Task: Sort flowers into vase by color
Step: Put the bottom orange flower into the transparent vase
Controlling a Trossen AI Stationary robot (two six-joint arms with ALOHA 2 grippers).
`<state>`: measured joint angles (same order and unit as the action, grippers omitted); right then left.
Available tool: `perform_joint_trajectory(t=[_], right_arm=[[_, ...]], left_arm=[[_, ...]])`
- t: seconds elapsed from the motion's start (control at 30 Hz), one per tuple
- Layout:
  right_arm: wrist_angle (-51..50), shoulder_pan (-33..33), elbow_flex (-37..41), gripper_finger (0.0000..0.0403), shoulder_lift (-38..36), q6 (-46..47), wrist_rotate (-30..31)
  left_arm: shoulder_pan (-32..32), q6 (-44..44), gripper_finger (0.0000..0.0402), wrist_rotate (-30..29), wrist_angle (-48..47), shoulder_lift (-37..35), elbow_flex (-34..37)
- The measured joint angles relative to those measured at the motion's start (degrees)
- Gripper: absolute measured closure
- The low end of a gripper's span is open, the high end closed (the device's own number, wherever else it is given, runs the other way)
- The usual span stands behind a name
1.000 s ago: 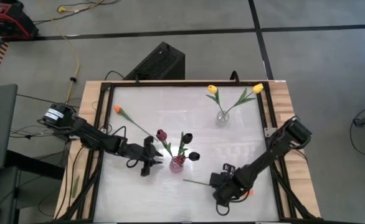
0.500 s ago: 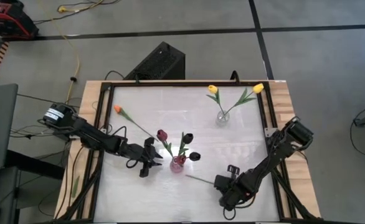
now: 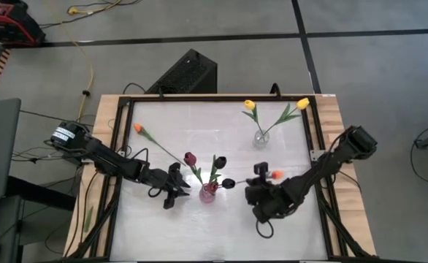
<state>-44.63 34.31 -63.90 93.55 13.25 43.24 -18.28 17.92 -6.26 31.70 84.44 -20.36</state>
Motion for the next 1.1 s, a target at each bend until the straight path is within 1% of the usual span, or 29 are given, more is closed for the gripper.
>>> perform_joint_trajectory(t=[0.13, 0.23, 0.43, 0.57, 0.63, 0.73, 0.8, 0.9, 1.07, 1.1], right_arm=[[-5.6, -1.5, 0.0, 0.0388, -0.7, -12.5, 0.1], [-11.2, -2.6, 0.0, 0.0388, -0.4, -18.4, 0.1], [-21.7, -4.1, 0.0, 0.0387, -0.4, -19.8, 0.7], [-26.3, -4.1, -0.1, 0.0387, -0.4, -23.7, 3.5], [-28.9, -4.1, -0.1, 0.0387, -0.4, -27.0, 7.9], [-32.5, -4.9, -0.1, 0.0386, -0.4, -30.9, 17.6], [-34.5, -5.8, -0.1, 0.0386, -0.4, -35.1, 22.5], [-37.8, -7.5, -0.1, 0.0386, -0.5, -40.8, 28.3], [-45.3, -11.0, -0.3, 0.0386, -0.5, -47.3, 38.3], [-45.3, -11.6, -0.5, 0.0386, -0.7, -48.4, 39.8]], left_arm=[[0.0, 0.9, 0.0262, -0.2, -0.1, 0.0, 0.0], [0.0, 1.0, 0.0262, -0.8, 0.4, 0.0, 0.0], [0.2, 0.9, 0.0262, -2.1, 3.1, 0.0, 0.0], [1.1, 0.8, 0.0262, -2.1, 3.9, 0.0, 0.0], [1.8, 0.8, 0.0262, -2.1, 4.4, 0.0, -0.1], [2.9, 0.8, 0.0262, -2.1, 5.5, 0.0, -0.1], [3.5, 0.8, 0.0262, -2.1, 5.6, 0.0, -0.4], [3.9, 1.1, 0.0262, -1.4, 5.3, 0.0, -0.8], [3.9, 1.1, 0.0262, 0.0, 5.0, 0.0, -1.0], [3.9, 1.1, 0.0262, -0.1, 5.0, 0.0, -1.0]])
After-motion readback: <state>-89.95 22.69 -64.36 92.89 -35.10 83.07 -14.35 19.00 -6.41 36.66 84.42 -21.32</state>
